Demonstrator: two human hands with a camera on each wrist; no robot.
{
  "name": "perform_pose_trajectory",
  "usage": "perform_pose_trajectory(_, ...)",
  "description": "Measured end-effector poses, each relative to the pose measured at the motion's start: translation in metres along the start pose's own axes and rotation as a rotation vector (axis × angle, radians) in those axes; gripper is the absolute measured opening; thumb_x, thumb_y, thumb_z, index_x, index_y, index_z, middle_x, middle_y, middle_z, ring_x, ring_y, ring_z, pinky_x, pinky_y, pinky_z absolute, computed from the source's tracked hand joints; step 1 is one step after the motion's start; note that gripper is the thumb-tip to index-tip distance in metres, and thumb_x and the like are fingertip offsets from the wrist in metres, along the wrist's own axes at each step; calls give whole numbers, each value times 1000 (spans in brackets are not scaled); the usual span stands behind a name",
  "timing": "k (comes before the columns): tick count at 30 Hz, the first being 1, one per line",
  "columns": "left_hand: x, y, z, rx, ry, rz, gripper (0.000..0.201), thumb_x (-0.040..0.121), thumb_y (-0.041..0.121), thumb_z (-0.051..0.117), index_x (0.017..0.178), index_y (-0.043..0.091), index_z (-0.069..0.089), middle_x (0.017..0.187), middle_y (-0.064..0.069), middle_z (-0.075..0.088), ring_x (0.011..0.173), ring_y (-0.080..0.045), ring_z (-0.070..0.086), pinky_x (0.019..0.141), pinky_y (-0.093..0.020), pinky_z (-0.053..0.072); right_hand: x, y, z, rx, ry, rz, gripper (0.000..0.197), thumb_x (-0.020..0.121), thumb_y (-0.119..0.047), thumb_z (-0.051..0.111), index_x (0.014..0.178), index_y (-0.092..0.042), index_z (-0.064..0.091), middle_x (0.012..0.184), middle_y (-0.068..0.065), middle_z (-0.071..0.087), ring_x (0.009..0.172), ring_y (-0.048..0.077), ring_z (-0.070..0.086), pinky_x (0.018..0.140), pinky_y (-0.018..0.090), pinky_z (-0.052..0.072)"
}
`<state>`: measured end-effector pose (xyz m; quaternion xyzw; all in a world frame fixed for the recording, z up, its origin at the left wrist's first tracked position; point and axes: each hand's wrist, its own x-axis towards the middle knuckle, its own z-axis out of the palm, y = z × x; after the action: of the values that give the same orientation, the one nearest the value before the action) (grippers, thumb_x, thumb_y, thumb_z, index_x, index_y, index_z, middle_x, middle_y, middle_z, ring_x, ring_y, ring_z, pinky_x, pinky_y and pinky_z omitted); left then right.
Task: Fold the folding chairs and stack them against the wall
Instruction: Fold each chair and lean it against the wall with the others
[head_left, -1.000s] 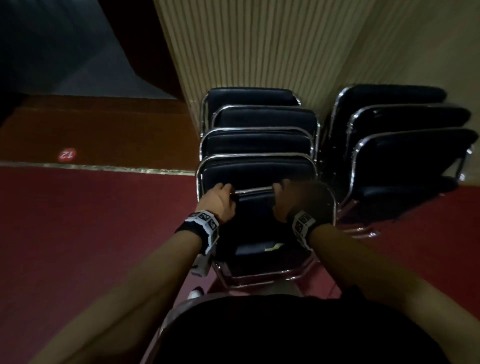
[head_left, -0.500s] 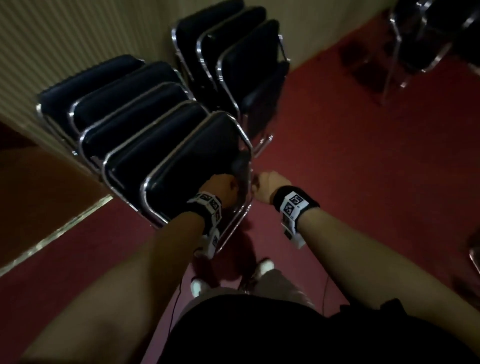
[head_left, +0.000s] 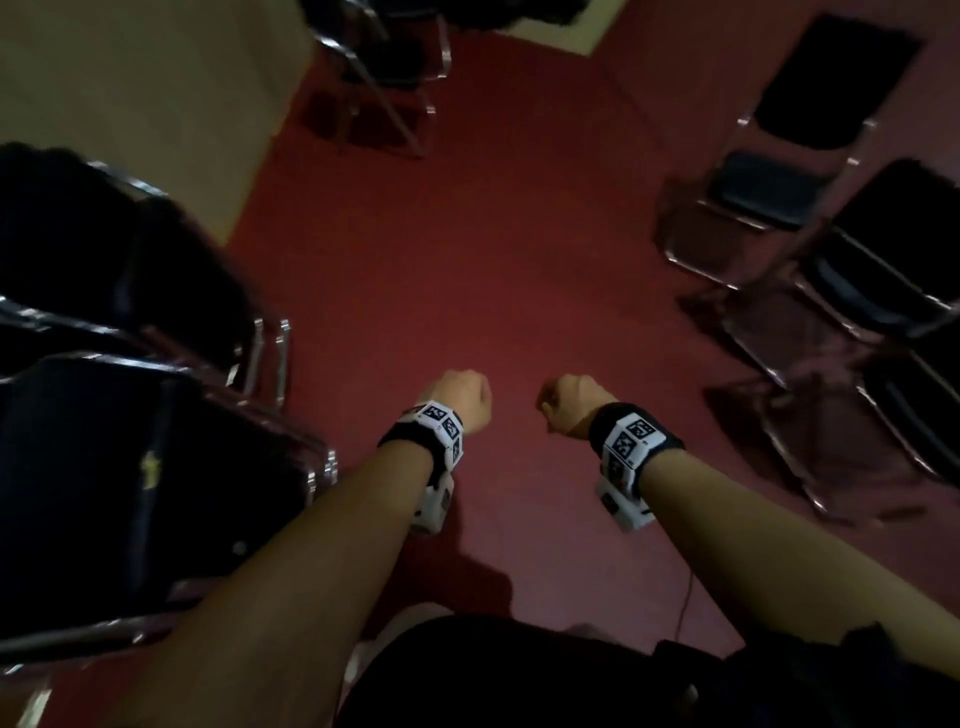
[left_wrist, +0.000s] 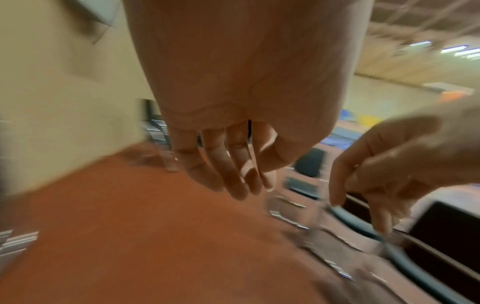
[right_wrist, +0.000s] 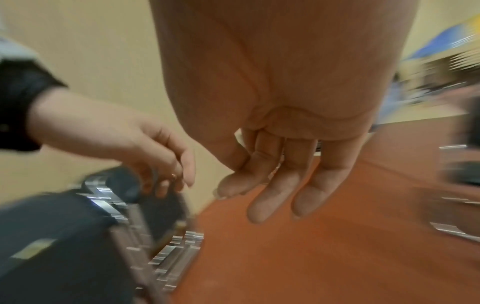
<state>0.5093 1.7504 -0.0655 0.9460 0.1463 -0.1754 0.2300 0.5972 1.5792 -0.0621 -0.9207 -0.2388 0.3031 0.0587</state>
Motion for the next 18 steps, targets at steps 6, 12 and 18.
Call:
perform_pose_trajectory(6, 53, 177, 43, 228, -106, 219, 30, 90, 22, 45, 101, 29, 72, 102, -1, 73, 90, -29, 69, 80, -41, 60, -49, 188, -32, 106, 17, 207, 32, 83, -15, 70, 114, -22, 71, 109, 5, 71, 100, 27, 68, 85, 37, 57)
perform_pose_trajectory(12, 108, 285, 70, 349, -207, 352, 28, 88, 25, 46, 95, 34, 71, 102, 4, 73, 89, -25, 69, 81, -42, 60, -74, 322, -38, 352, 26, 382, 37, 86, 0, 64, 120, -15, 64, 109, 8, 73, 94, 23, 72, 84, 38, 59)
perform_pose_trajectory(18, 192, 369, 86, 421, -255, 474, 28, 87, 25, 47, 99, 33, 71, 106, 2, 72, 93, -28, 69, 85, -42, 59, -73, 409, -47, 440, -2, 523, 30, 87, -3, 55, 112, -9, 70, 99, 10, 77, 90, 24, 74, 86, 42, 59)
